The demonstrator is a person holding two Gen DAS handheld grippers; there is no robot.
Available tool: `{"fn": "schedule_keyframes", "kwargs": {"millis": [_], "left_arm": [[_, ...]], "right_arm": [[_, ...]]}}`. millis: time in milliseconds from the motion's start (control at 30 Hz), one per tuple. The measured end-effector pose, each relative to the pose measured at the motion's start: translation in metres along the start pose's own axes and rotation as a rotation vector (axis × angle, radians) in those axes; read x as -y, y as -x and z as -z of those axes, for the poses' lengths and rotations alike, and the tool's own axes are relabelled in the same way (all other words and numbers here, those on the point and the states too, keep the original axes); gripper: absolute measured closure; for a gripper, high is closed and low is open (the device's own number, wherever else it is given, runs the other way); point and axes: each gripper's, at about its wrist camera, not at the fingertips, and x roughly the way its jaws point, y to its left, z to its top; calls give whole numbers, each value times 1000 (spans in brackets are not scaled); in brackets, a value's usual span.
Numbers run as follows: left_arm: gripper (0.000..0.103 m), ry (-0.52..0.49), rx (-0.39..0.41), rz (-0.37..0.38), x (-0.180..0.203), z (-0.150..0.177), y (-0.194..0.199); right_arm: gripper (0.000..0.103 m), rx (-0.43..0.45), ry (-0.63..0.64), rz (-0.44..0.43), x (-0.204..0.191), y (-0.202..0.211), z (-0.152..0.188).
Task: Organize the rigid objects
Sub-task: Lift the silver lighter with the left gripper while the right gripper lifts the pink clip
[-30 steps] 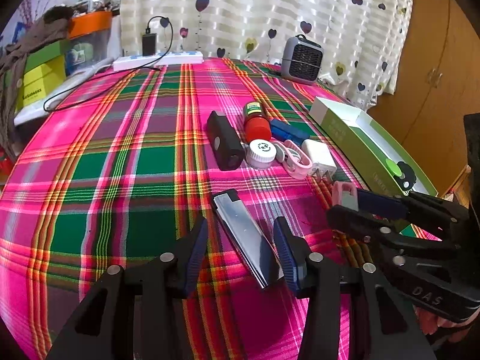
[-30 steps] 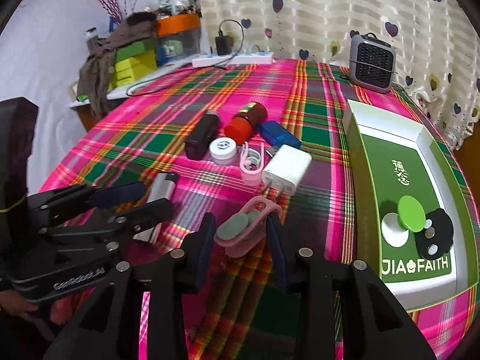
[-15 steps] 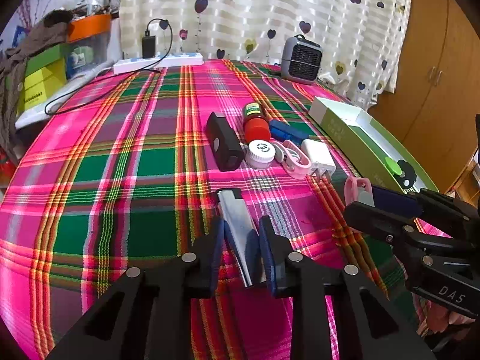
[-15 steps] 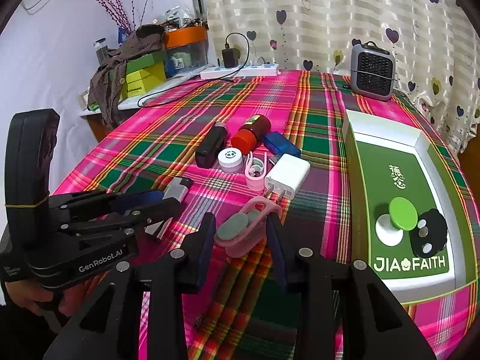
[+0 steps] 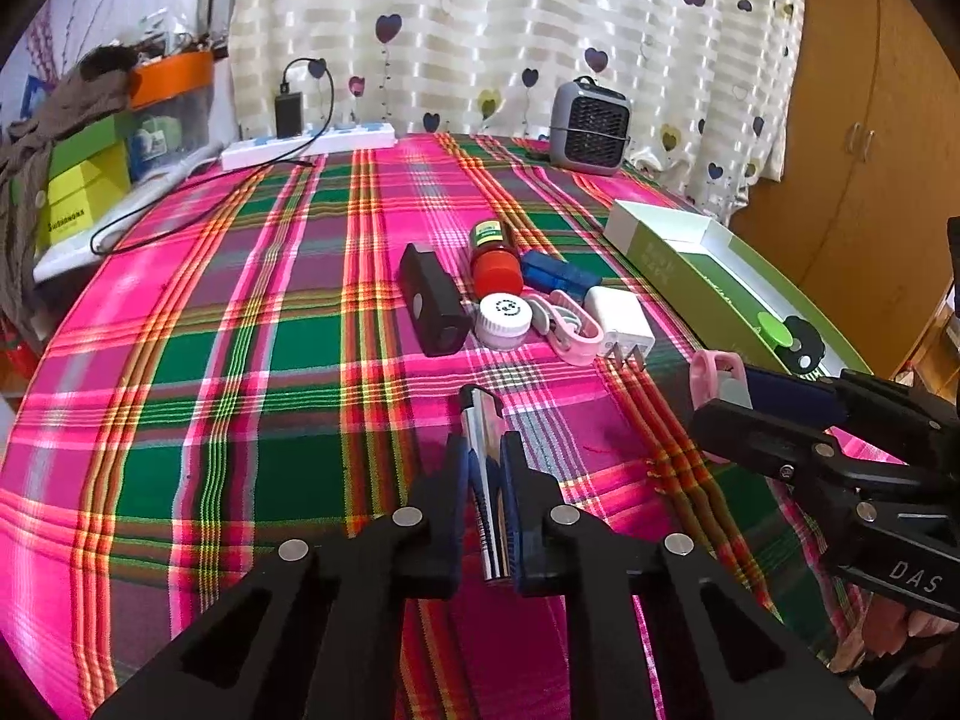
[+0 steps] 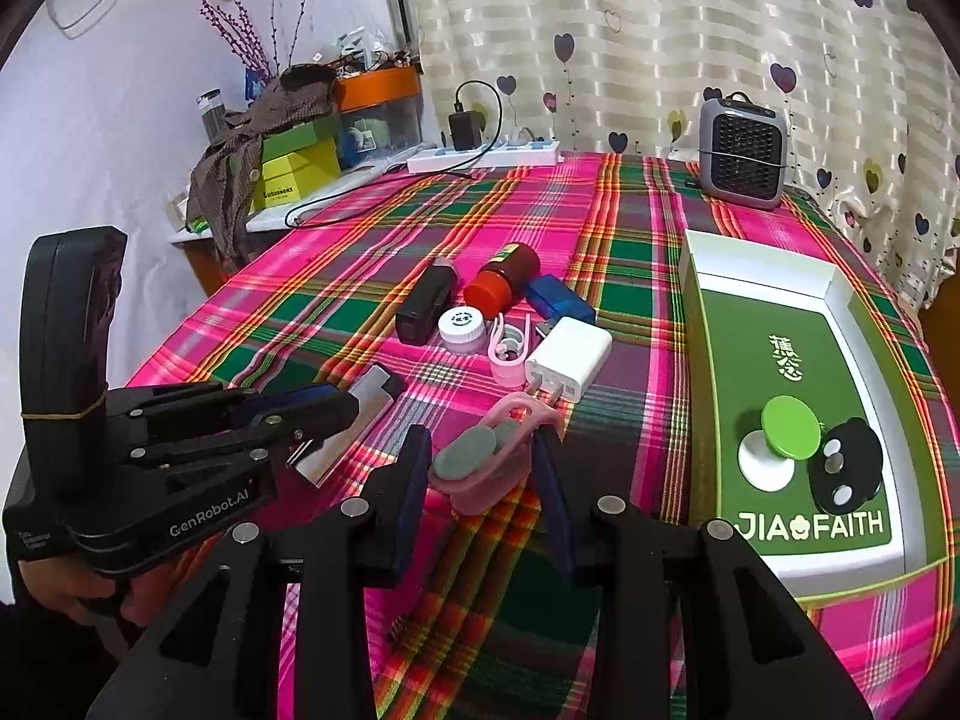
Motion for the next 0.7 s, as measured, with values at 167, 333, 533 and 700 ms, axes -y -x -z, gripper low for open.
{"fn": "schedule_keyframes", "kwargs": {"millis": [167,333,533,700], "left_arm": [[93,-17,-1,19,3,0,1],[91,-39,-27,75,11,1,-3],[81,-52,-72,82,19,3,-14],[75,-125,-63,37,31,4,-12]], "right_arm": [[67,1,0,1,0,0,0],[67,0,-1,-1,0,1,1],[67,5,-2,-1,-1,3,1],[67,9,-7,-3,1,6,3]]}}
